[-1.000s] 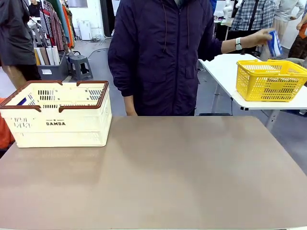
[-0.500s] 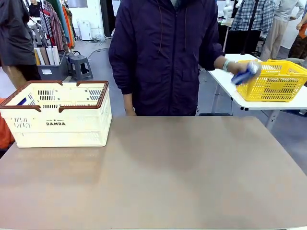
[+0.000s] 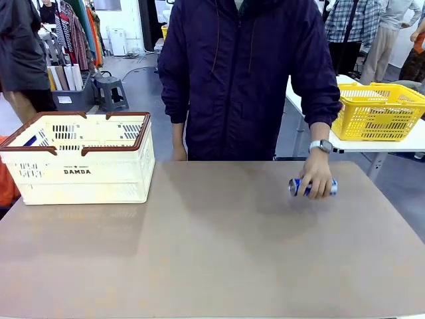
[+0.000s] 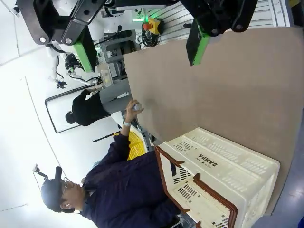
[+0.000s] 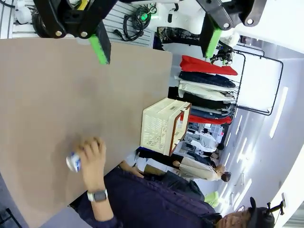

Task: Place the drinks into the Shopping basket.
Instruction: Pick up one drink and place it into the Shopping basket.

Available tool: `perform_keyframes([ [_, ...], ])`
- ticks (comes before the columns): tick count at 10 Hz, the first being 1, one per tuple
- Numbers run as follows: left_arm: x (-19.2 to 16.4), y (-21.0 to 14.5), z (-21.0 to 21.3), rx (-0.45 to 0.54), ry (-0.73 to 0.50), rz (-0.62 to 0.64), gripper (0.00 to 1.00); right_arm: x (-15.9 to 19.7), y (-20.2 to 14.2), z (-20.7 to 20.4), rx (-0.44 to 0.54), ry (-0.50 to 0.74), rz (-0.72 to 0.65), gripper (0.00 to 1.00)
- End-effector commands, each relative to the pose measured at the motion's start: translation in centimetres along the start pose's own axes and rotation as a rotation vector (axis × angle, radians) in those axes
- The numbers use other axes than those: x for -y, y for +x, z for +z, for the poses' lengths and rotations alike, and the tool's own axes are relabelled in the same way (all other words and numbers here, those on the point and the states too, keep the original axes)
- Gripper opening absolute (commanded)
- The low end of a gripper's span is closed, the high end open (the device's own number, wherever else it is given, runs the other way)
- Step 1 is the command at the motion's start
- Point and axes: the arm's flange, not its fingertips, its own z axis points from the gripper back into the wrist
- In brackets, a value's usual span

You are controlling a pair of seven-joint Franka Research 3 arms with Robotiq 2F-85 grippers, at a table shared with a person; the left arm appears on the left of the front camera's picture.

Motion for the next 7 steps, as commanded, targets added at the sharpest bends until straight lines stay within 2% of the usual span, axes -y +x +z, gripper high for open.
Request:
perform_keyframes([
  [1,-0.04,0.19,0.22,0.009,-0.015,-0.019,1.0,-0.15,0.23,0.26,0.008,0.013,0.026,1.0],
  [7,-0.04,0.19,0.22,0.009,-0.015,-0.019,1.0,-0.15,0.23,0.26,0.008,0.013,0.026,1.0],
])
